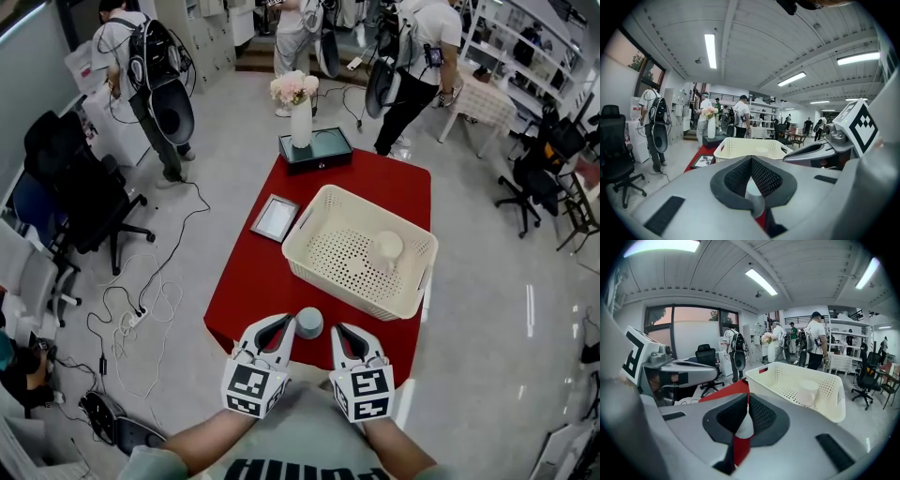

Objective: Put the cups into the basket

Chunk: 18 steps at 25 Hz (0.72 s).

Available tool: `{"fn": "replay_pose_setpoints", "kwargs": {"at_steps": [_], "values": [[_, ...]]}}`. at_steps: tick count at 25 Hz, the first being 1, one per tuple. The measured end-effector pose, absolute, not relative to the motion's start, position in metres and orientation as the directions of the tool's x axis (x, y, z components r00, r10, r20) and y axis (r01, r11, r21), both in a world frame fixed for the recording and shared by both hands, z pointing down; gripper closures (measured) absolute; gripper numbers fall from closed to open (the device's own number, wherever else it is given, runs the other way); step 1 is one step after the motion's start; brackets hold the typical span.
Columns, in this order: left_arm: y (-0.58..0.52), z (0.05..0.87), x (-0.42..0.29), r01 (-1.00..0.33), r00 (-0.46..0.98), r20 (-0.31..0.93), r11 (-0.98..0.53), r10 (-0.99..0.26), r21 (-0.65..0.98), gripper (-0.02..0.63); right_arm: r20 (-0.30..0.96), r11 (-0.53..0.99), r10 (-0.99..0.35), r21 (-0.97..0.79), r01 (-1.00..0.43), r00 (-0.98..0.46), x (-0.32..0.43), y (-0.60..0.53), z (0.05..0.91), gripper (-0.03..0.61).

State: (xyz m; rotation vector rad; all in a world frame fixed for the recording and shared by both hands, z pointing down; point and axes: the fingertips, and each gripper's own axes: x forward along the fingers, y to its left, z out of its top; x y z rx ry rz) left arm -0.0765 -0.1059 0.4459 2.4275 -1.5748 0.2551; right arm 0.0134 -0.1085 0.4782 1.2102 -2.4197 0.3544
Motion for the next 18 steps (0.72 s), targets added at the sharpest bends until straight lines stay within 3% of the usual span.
{"fn": "replay_pose_setpoints", "kwargs": {"at_steps": [18], "values": [[-0.1027,0.4475,-0.0810,-0.918,0.397,0.275,-0.383,-0.876,0.107,0.606,0.475,0.598,-0.691,-0.048,-0.800,-0.545,0.0080,-0.1046,0.4829,0.555]]}}
